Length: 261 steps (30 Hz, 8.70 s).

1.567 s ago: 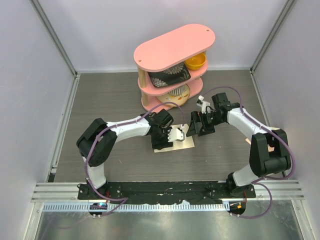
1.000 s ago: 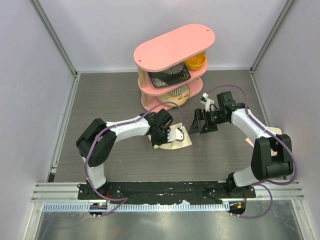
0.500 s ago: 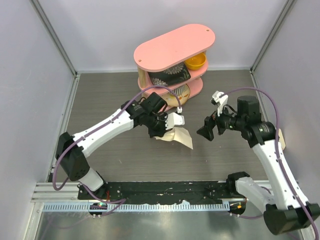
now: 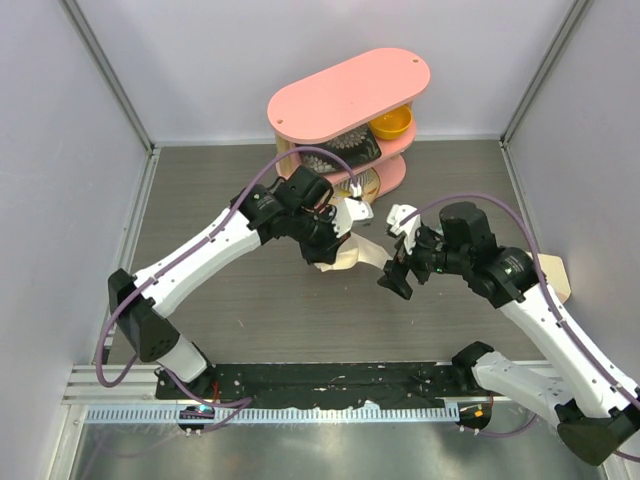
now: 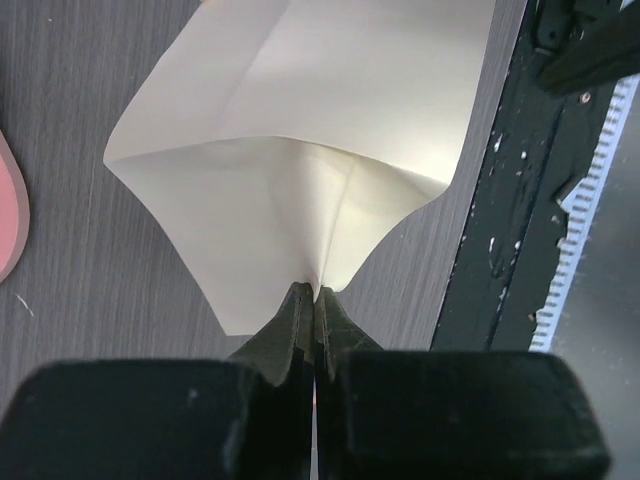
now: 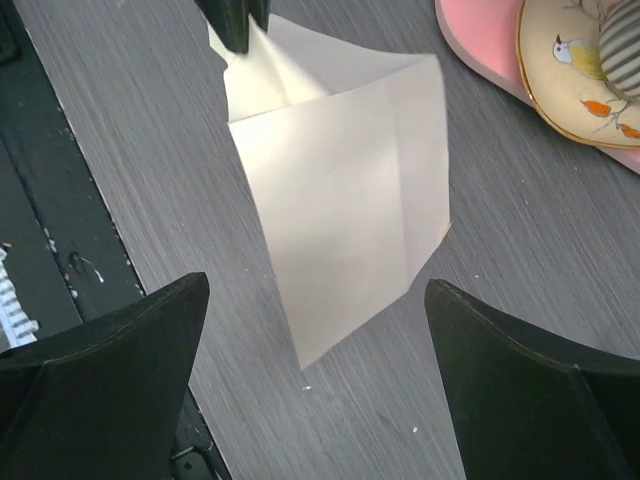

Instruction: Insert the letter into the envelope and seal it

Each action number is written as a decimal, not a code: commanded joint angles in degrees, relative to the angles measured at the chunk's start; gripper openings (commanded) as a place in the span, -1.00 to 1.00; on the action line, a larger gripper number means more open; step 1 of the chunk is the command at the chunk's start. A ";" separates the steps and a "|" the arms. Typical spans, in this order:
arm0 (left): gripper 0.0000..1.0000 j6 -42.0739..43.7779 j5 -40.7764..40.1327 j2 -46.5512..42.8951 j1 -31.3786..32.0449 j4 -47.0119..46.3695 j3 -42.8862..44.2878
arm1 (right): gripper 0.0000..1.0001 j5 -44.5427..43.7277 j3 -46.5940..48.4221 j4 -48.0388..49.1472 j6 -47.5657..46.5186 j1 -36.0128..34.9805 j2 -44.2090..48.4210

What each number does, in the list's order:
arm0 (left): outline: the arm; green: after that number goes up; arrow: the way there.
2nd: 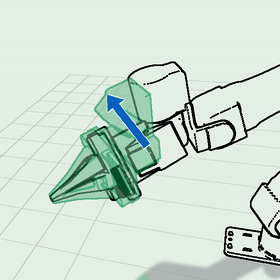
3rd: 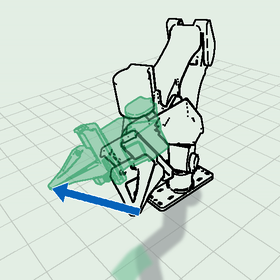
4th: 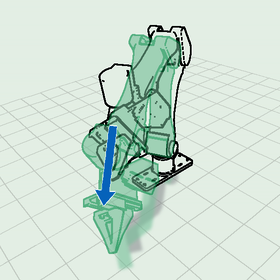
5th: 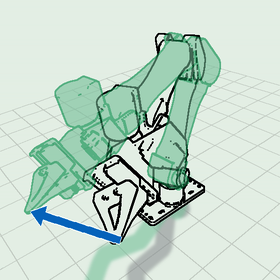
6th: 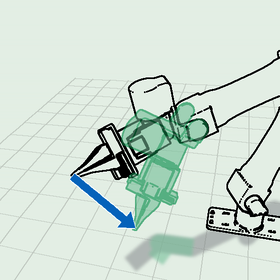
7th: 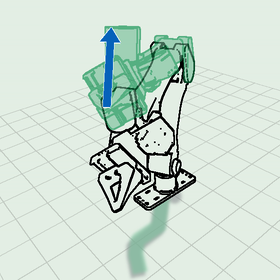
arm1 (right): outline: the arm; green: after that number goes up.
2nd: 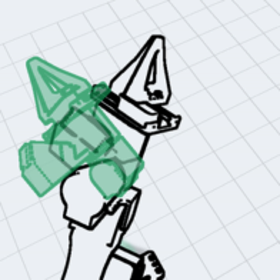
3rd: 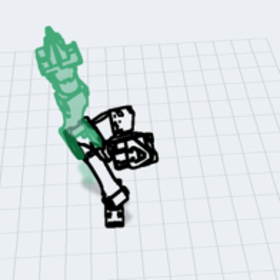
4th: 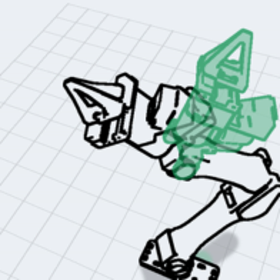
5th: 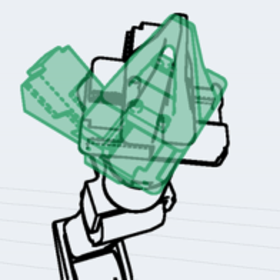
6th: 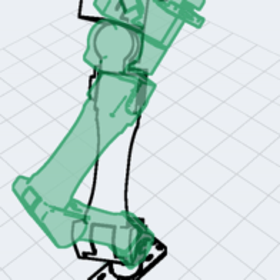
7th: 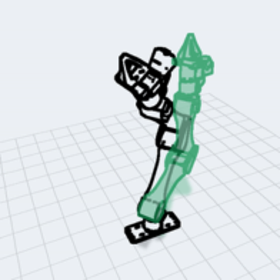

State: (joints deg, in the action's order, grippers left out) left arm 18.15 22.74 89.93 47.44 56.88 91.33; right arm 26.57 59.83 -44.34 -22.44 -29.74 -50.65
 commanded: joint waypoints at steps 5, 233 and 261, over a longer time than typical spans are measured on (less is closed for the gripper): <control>-1.00 -9.62 3.10 2.71 -1.03 3.15 7.19 | 0.73 -17.94 2.66 4.95 -2.97 -8.83 -1.55; 0.54 -8.31 29.56 -27.09 -10.88 -19.96 -16.53 | -0.99 7.01 20.67 5.93 8.73 -21.33 -15.18; -1.00 -27.21 38.87 -31.22 -17.12 -39.30 -25.15 | 0.41 0.85 25.24 -3.73 8.91 -21.42 -17.11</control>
State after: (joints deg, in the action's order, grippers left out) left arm -4.86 59.70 60.23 30.41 24.95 66.41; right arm 26.22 82.76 -46.00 -10.07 -50.89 -67.11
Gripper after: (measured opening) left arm 0.014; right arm 0.894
